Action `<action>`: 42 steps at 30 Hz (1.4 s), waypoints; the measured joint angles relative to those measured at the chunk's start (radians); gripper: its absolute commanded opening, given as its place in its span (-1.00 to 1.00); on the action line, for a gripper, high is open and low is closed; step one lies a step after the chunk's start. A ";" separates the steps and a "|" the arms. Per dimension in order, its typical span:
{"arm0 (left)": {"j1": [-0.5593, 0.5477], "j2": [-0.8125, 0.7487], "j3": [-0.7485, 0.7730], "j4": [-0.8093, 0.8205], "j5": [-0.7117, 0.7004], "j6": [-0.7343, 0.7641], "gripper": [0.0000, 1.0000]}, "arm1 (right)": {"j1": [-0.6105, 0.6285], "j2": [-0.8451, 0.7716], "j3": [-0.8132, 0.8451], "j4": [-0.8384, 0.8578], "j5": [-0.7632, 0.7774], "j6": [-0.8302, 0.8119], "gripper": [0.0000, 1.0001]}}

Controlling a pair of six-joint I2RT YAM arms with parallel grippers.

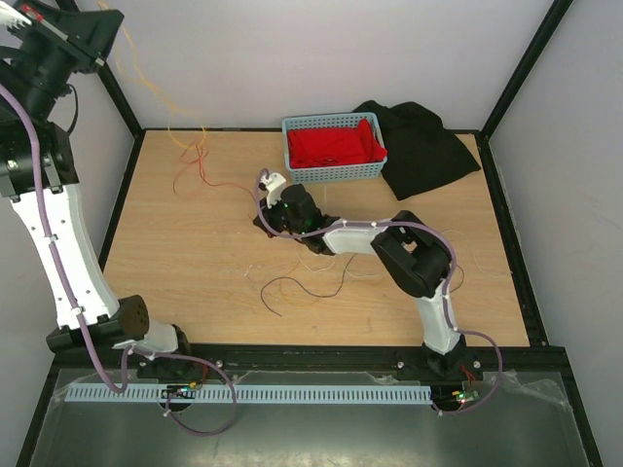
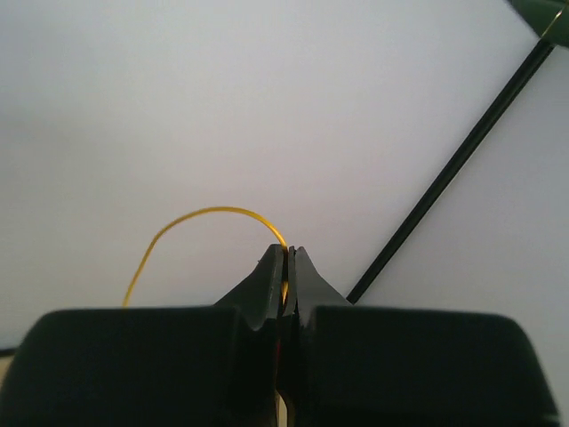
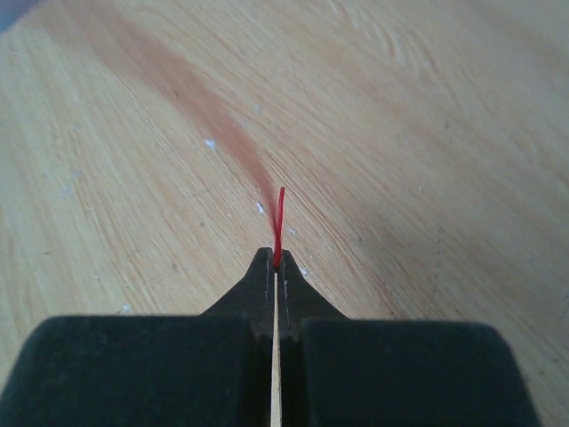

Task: Zip-tie the wires
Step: Untie the cable at the center of the board.

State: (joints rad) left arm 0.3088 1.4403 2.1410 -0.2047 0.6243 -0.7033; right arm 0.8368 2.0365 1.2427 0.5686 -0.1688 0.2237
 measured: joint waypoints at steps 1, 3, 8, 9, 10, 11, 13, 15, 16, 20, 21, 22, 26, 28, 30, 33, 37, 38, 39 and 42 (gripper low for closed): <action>0.000 0.011 0.026 0.007 0.000 -0.009 -1.00 | 0.000 0.024 0.016 -0.013 0.002 0.006 -1.00; 0.003 0.037 0.086 0.016 -0.006 -0.030 -1.00 | -0.001 0.064 0.048 -0.048 0.007 0.018 -1.00; 0.021 0.087 0.178 0.047 -0.043 -0.093 -1.00 | -0.009 0.167 0.188 -0.128 0.024 0.033 -1.00; 0.023 0.089 0.181 0.053 -0.051 -0.105 -1.00 | -0.011 0.182 0.208 -0.140 0.024 0.036 -1.00; 0.024 0.089 0.182 0.060 -0.056 -0.114 -1.00 | -0.013 0.191 0.223 -0.151 0.024 0.039 -0.95; 0.024 0.089 0.182 0.063 -0.059 -0.121 -1.00 | -0.015 0.196 0.232 -0.161 0.023 0.042 -0.72; 0.024 0.089 0.180 0.071 -0.061 -0.133 -1.00 | -0.018 0.198 0.239 -0.176 0.018 0.047 -0.28; 0.024 0.084 0.166 0.086 -0.059 -0.140 -1.00 | -0.019 0.194 0.241 -0.182 0.011 0.048 0.12; 0.024 0.080 0.153 0.092 -0.055 -0.145 -1.00 | -0.019 0.190 0.241 -0.186 0.008 0.047 0.32; 0.024 0.051 0.052 0.133 -0.021 -0.177 -1.00 | -0.021 0.130 0.231 -0.224 -0.008 0.032 0.76; 0.024 0.044 0.021 0.142 -0.010 -0.186 -1.00 | -0.021 0.095 0.222 -0.232 -0.013 0.026 0.81; 0.024 0.036 -0.014 0.153 0.005 -0.196 -1.00 | -0.023 0.053 0.212 -0.241 -0.017 0.021 0.87; 0.013 -0.003 -0.178 0.187 0.059 -0.225 -1.00 | -0.031 -0.167 0.175 -0.261 -0.029 0.007 0.99; -0.001 -0.028 -0.265 0.200 0.077 -0.233 -1.00 | -0.039 -0.290 0.153 -0.259 -0.036 0.009 0.99; -0.026 -0.053 -0.340 0.210 0.095 -0.240 -1.00 | -0.050 -0.408 0.124 -0.248 -0.045 0.019 0.99; -0.083 -0.084 -0.422 0.226 0.126 -0.244 -1.00 | -0.063 -0.558 0.059 -0.222 -0.059 0.055 0.99; -0.187 -0.138 -0.521 0.256 0.142 -0.243 -1.00 | -0.066 -0.702 -0.095 -0.127 -0.079 0.151 0.99; -0.209 -0.153 -0.543 0.263 0.142 -0.242 -1.00 | -0.066 -0.726 -0.133 -0.102 -0.083 0.180 0.99; -0.234 -0.169 -0.566 0.267 0.142 -0.240 -1.00 | -0.065 -0.745 -0.167 -0.079 -0.089 0.212 0.99; -0.295 -0.217 -0.635 0.283 0.126 -0.236 -1.00 | -0.065 -0.770 -0.241 -0.016 -0.102 0.304 0.99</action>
State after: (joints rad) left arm 0.0139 1.2228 1.5059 0.0788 0.7498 -0.9390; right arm 0.7715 1.2667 1.0012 0.5529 -0.2707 0.5282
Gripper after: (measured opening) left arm 0.004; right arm 0.994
